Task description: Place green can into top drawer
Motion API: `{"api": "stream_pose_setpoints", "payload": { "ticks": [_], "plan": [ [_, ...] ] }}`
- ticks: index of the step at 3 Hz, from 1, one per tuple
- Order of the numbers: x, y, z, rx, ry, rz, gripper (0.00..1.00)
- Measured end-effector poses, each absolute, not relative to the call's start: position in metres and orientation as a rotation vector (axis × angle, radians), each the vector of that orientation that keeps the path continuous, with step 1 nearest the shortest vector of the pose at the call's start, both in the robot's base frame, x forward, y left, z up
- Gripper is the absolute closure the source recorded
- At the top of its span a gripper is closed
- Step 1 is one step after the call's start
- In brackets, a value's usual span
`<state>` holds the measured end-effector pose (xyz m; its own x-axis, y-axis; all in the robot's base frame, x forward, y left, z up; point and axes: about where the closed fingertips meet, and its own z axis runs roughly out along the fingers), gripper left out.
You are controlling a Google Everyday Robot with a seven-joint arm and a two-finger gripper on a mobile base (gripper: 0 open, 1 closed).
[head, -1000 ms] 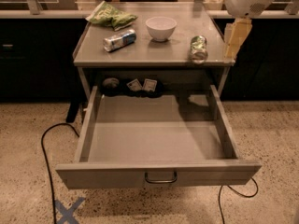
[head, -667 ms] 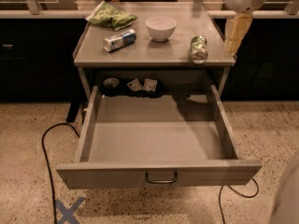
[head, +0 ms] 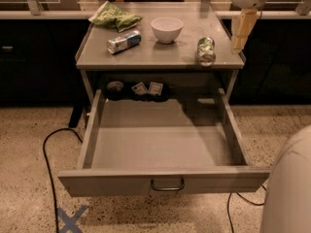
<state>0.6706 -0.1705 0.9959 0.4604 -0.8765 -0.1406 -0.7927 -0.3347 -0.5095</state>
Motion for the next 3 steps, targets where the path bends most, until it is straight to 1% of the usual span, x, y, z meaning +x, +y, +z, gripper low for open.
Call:
{"api": "stream_pose_setpoints", "payload": {
  "ticks": [1,2,3],
  "plan": [
    [0.679,-0.169,1.0,-2.221,1.346,-0.302,0.0],
    [0.69,-0.17,1.006,-2.266,1.285,-0.431,0.0],
    [0.699,-0.17,1.005,-2.32,1.181,-0.485,0.0]
  ]
}}
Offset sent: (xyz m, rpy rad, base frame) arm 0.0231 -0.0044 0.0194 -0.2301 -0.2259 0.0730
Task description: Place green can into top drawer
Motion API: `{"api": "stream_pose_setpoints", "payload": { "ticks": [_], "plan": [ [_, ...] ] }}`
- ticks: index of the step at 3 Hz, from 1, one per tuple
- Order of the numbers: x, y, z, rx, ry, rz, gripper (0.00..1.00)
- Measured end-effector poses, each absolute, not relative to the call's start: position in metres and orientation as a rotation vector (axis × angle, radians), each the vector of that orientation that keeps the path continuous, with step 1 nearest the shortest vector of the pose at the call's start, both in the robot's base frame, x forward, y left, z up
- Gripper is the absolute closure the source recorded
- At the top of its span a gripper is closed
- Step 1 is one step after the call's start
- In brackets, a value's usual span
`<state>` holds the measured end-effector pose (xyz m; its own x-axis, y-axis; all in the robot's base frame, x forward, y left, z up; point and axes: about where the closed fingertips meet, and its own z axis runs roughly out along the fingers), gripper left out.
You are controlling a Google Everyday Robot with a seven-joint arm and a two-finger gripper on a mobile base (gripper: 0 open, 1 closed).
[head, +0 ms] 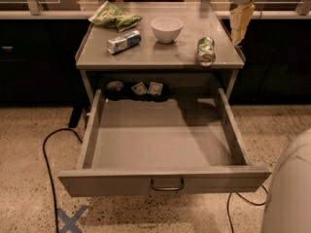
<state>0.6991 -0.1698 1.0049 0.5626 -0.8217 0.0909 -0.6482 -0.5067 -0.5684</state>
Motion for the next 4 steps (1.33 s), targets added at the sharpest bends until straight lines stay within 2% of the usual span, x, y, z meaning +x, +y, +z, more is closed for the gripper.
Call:
{"api": "stream_pose_setpoints", "payload": {
  "ticks": [4],
  "plan": [
    [0.769,-0.152,0.967,-2.483,0.941,-0.569,0.0]
  ]
}}
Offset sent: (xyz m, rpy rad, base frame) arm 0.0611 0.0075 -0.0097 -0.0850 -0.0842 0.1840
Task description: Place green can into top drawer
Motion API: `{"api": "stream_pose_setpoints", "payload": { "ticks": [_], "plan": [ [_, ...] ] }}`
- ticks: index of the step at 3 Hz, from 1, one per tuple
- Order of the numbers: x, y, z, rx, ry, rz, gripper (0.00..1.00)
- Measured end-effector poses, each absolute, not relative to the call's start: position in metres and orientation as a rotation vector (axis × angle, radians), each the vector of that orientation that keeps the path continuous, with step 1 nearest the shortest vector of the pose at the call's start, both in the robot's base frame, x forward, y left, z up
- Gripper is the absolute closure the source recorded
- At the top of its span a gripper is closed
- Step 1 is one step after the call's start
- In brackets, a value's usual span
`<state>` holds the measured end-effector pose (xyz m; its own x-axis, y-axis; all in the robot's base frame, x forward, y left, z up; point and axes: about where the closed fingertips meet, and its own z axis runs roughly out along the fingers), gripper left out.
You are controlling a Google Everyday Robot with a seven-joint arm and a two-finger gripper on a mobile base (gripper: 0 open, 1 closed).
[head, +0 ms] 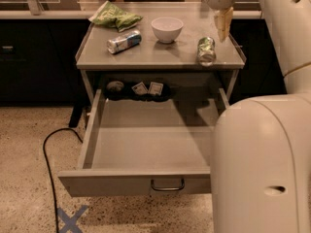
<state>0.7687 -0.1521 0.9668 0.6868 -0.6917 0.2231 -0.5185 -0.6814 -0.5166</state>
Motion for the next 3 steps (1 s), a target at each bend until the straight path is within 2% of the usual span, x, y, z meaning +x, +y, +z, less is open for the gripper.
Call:
{"api": "stream_pose_setpoints", "payload": {
  "ticks": [3],
  "plan": [
    [0.787,-0.185,0.926,-2.617,1.053,-0.577,0.0]
  ]
}}
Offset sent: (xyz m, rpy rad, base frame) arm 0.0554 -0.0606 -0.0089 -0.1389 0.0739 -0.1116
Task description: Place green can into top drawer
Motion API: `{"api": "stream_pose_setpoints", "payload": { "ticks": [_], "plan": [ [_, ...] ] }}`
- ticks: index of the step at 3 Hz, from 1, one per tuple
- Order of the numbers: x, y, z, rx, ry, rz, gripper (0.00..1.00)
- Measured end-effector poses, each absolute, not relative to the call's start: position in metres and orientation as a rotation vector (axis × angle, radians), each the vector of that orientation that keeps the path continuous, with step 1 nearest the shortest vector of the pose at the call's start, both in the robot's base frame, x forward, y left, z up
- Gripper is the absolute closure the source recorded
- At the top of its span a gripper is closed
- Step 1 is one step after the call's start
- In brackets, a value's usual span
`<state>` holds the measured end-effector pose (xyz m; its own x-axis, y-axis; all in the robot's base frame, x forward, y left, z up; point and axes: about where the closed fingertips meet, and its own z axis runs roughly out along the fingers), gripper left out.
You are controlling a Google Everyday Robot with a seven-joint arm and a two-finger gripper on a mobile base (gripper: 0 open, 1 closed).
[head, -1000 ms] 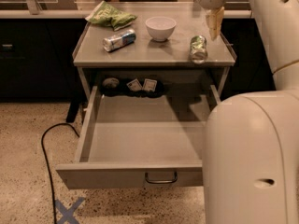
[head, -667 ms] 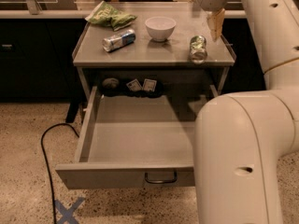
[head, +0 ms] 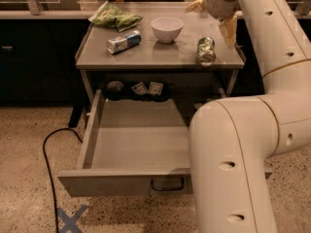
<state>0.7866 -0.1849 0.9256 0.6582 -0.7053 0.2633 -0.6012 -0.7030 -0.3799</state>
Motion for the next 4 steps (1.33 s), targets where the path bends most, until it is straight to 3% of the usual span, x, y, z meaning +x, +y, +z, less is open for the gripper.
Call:
{"api": "stream_pose_setpoints", "payload": {
  "ticks": [4],
  "plan": [
    [0.784,-0.192,0.893,-2.628,1.036,-0.471,0.0]
  ]
}}
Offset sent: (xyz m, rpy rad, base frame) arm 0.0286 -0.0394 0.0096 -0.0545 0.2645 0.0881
